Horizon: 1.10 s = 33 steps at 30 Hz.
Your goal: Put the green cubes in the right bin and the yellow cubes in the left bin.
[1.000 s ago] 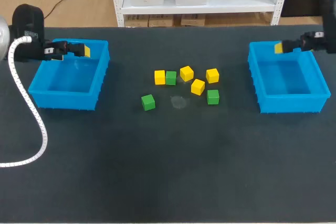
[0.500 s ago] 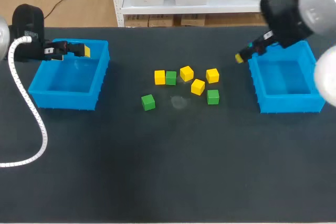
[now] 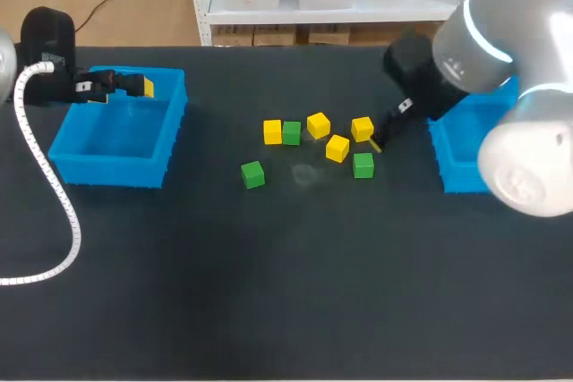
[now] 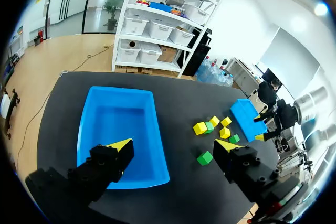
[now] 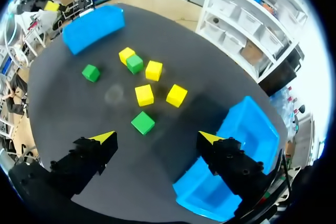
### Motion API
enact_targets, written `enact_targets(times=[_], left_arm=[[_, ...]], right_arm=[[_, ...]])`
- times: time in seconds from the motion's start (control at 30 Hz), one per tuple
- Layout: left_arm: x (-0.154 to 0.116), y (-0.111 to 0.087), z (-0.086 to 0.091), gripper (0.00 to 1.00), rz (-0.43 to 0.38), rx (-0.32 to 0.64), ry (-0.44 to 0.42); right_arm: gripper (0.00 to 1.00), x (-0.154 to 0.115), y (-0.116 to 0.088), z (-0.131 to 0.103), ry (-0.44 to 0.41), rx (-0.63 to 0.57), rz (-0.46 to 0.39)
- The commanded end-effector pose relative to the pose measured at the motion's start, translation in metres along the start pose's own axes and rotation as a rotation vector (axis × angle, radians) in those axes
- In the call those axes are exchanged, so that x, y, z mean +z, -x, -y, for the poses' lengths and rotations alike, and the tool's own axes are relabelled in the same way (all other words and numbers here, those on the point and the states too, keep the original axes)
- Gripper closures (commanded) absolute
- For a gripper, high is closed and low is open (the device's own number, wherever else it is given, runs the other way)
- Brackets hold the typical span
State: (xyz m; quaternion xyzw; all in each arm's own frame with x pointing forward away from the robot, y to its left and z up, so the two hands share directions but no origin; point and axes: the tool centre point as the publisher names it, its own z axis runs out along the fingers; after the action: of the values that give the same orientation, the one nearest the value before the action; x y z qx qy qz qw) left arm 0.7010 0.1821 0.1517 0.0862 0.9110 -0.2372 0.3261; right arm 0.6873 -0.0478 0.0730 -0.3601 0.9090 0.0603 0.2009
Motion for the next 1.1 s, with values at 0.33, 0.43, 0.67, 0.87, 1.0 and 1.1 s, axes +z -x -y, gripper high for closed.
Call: enact_targets(times=[0.33,0.43,0.67,0.87,1.0,1.1], left_arm=[[0.0,-0.002,-0.002,0.0,0.007,0.002,-0.011],[0.0,-0.002,-0.002,0.0,0.007,0.002,-0.011],[0.0,-0.002,-0.002,0.0,0.007,0.002,-0.011],[0.0,-0.002,-0.002,0.0,0.007,0.002,-0.011],[0.0,-0.002,-0.002,0.0,0.007,0.002,-0.011],[0.0,-0.002,-0.002,0.0,0.007,0.002,-0.011]], right_arm=[[0.0,0.041,0.0,-0.017,-0.09,0.113,-0.096],[0.0,0.047,0.001,-0.023,-0.12,0.149,-0.115],[0.0,0.059,-0.001,-0.029,-0.183,0.268,-0.151],[0.0,0.069,-0.003,-0.033,-0.201,0.331,-0.174],[0.0,0.074,-0.004,-0.033,-0.205,0.369,-0.188],[0.0,0.078,-0.006,-0.034,-0.215,0.394,-0.194]])
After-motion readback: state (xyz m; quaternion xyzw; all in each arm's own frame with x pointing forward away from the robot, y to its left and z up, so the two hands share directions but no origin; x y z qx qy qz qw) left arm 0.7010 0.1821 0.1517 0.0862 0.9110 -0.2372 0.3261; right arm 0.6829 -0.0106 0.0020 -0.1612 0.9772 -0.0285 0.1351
